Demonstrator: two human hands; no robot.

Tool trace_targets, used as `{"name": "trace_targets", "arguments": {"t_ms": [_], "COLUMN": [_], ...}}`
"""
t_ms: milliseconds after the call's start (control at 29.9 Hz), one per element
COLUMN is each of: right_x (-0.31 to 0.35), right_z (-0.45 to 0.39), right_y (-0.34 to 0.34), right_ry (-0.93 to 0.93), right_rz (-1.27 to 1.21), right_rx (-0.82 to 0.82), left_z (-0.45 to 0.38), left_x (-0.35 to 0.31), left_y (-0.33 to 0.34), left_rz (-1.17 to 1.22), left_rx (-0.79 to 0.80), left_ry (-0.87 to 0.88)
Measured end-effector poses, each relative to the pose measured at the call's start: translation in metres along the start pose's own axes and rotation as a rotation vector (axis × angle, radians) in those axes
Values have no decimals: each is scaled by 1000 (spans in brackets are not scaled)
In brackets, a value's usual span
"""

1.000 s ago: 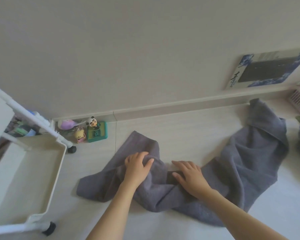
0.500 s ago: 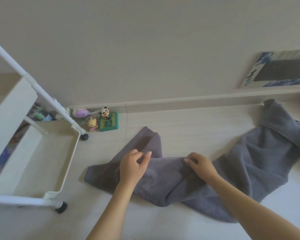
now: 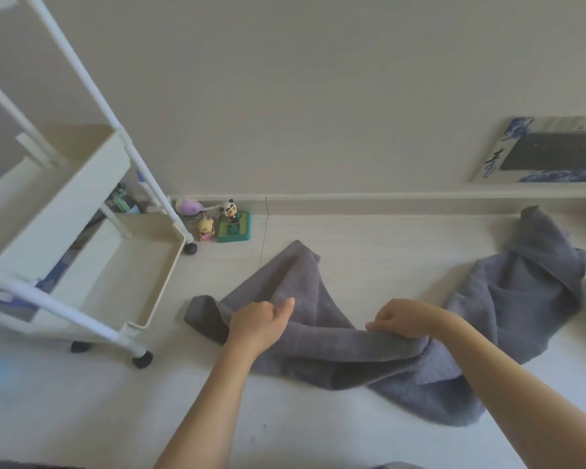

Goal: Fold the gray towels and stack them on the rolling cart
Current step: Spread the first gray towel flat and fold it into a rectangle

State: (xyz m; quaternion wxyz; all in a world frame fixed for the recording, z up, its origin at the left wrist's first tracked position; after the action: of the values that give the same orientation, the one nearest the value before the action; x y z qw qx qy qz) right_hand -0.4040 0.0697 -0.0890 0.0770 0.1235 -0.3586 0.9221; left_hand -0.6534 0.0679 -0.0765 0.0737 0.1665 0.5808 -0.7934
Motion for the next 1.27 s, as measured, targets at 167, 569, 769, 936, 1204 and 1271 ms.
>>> {"name": "trace_targets", "arguments": {"t_ms": [167,569,769,936,1204,1271], "right_x": [14,29,12,-37,8,29], "right_z": [-2,-27,-35,-46,-64,-62], "right_y": [25,68,46,-10,-45,-19], "right_ry": [23,234,256,345,167,145], "right_rz": [-9,-241,-625,-694,-11,88], "right_rx": [-116,-464,-510,-613,-814,-789], "left_z": [17,30,28,21,-16,-40], "left_x": [2,12,27,30,14,14], "left_y": [20,57,80,86,45,44], "left_rz": [-20,40,-4,-71,-167,-80], "left_rx": [59,-356,-143,-31,-255,-240], "left_ry": [-71,21,-119,-170,-130,32]}}
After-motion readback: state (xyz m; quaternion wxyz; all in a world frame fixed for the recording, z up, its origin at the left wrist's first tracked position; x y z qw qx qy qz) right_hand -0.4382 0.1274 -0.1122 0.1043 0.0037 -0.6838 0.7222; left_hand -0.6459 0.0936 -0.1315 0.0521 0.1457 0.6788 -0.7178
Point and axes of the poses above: each hand's wrist, its own z-axis away from the middle knuckle, its own y-axis out of the palm, x = y × z, the point moved 6 cm from there along -z, towards the middle knuckle, and after that the axes turned 7 degrees about y, right-handed, at the moved point
